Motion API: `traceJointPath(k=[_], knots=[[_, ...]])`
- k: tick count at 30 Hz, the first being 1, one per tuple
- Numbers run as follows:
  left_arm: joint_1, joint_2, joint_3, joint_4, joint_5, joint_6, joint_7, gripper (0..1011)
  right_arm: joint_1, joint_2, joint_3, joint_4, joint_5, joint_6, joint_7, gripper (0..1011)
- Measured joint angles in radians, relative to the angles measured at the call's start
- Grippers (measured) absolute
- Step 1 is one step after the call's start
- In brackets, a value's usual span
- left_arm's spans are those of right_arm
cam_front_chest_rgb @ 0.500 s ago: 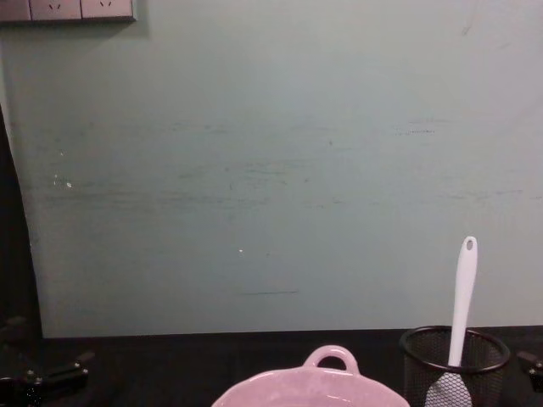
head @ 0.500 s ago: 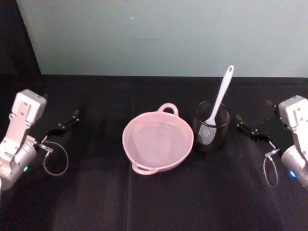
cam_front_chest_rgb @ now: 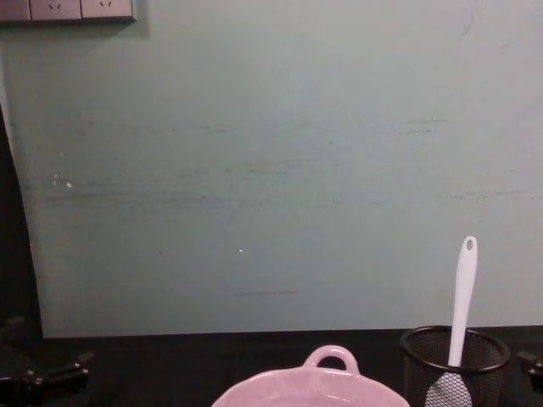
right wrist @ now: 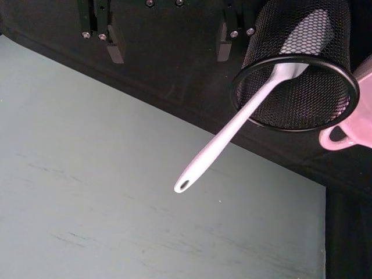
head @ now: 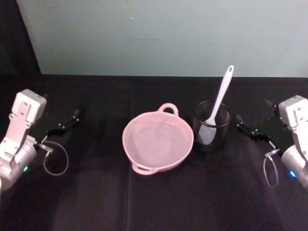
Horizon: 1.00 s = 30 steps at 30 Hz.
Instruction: Use the one hand to pick up the spoon and stir the clear water in the bowl.
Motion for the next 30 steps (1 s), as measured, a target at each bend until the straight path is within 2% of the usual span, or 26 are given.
traceJointPath(k=[9, 15, 16, 18, 19, 21, 22, 24, 25, 27, 28, 30], knots=[[0.0, 0.0, 0.0, 0.0, 0.0, 0.0, 0.0, 1011, -0.001, 0.001, 0.002, -0.001, 0.0, 0.0, 0.002, 1002], [0.0, 0.0, 0.0, 0.0, 0.0, 0.0, 0.0, 1011, -0.039, 0.032, 0.052, -0.054, 0.038, 0.019, 0.024, 1002], [0.0, 0.0, 0.0, 0.0, 0.0, 0.0, 0.0, 1011, -0.058, 0.044, 0.076, -0.083, 0.07, 0.032, 0.036, 1002], [0.0, 0.0, 0.0, 0.0, 0.0, 0.0, 0.0, 1011, -0.077, 0.055, 0.099, -0.111, 0.106, 0.044, 0.056, 1002], [0.0, 0.0, 0.0, 0.0, 0.0, 0.0, 0.0, 1011, -0.098, 0.066, 0.13, -0.145, 0.156, 0.062, 0.082, 1002], [0.0, 0.0, 0.0, 0.0, 0.0, 0.0, 0.0, 1011, -0.114, 0.074, 0.159, -0.175, 0.214, 0.087, 0.114, 1002], [0.0, 0.0, 0.0, 0.0, 0.0, 0.0, 0.0, 1011, -0.125, 0.076, 0.189, -0.198, 0.282, 0.115, 0.154, 1002], [0.0, 0.0, 0.0, 0.0, 0.0, 0.0, 0.0, 1011, -0.13, 0.076, 0.212, -0.214, 0.345, 0.147, 0.19, 1002], [0.0, 0.0, 0.0, 0.0, 0.0, 0.0, 0.0, 1011, -0.13, 0.072, 0.231, -0.222, 0.399, 0.178, 0.223, 1002], [0.0, 0.0, 0.0, 0.0, 0.0, 0.0, 0.0, 1011, -0.125, 0.064, 0.247, -0.224, 0.455, 0.217, 0.258, 1002], [0.0, 0.0, 0.0, 0.0, 0.0, 0.0, 0.0, 1011, -0.111, 0.053, 0.26, -0.22, 0.509, 0.263, 0.289, 1002], [0.0, 0.0, 0.0, 0.0, 0.0, 0.0, 0.0, 1011, -0.094, 0.041, 0.267, -0.208, 0.554, 0.303, 0.312, 1002]])
